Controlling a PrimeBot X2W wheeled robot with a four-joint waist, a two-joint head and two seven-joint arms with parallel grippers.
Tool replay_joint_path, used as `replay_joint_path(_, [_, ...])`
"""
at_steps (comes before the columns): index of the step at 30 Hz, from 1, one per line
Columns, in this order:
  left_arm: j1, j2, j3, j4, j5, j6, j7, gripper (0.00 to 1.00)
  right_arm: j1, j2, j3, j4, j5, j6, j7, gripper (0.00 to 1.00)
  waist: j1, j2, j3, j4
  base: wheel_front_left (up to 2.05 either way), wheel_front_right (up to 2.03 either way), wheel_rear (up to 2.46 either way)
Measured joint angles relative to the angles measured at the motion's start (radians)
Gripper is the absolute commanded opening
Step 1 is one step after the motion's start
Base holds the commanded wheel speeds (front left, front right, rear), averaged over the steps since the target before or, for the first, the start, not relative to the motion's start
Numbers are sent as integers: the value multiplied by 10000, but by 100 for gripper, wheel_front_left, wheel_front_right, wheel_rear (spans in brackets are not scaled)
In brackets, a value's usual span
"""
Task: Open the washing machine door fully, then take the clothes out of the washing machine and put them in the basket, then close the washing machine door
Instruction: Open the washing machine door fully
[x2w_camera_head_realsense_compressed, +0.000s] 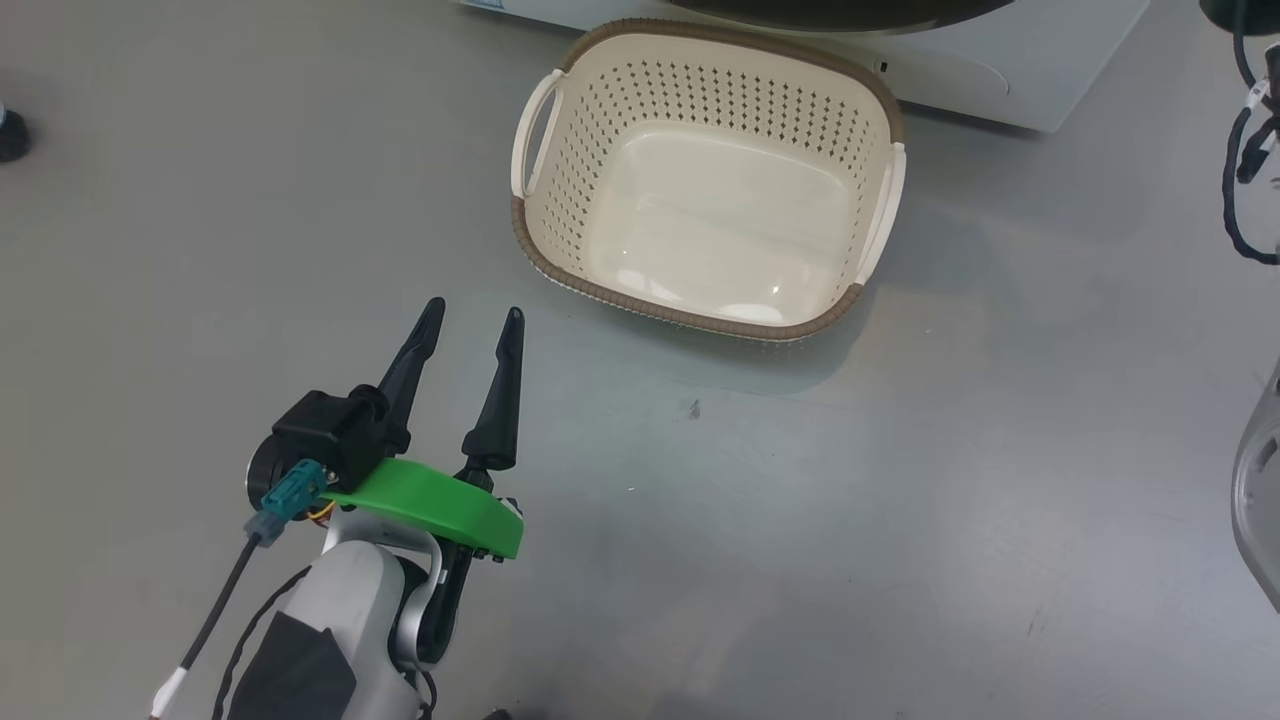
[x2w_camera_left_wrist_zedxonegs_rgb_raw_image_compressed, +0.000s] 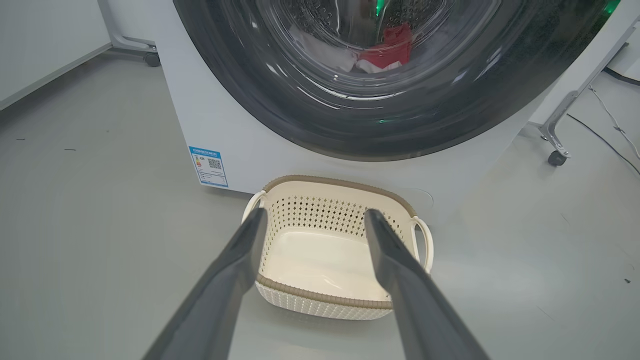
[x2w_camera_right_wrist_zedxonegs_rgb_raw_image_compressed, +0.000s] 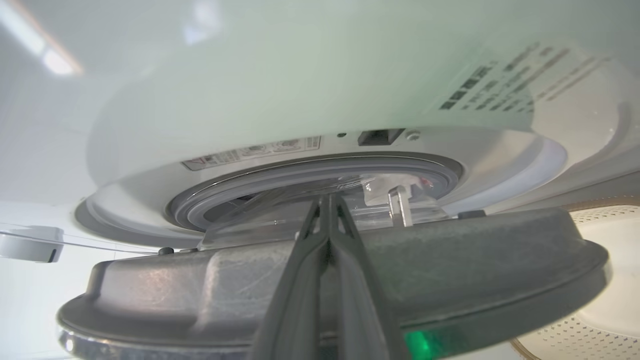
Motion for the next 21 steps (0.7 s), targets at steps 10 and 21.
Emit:
replay_joint_path(10, [2, 0, 29, 50, 77, 0, 0, 100, 245, 35, 105, 341, 84, 46, 299, 0, 0, 0, -323, -136, 0, 0, 0])
replay_joint_path(21, [9, 2, 58, 128, 174, 44, 0, 100, 632, 94, 150, 727, 293, 138, 708, 0, 0, 0, -631, -258, 0, 0, 0])
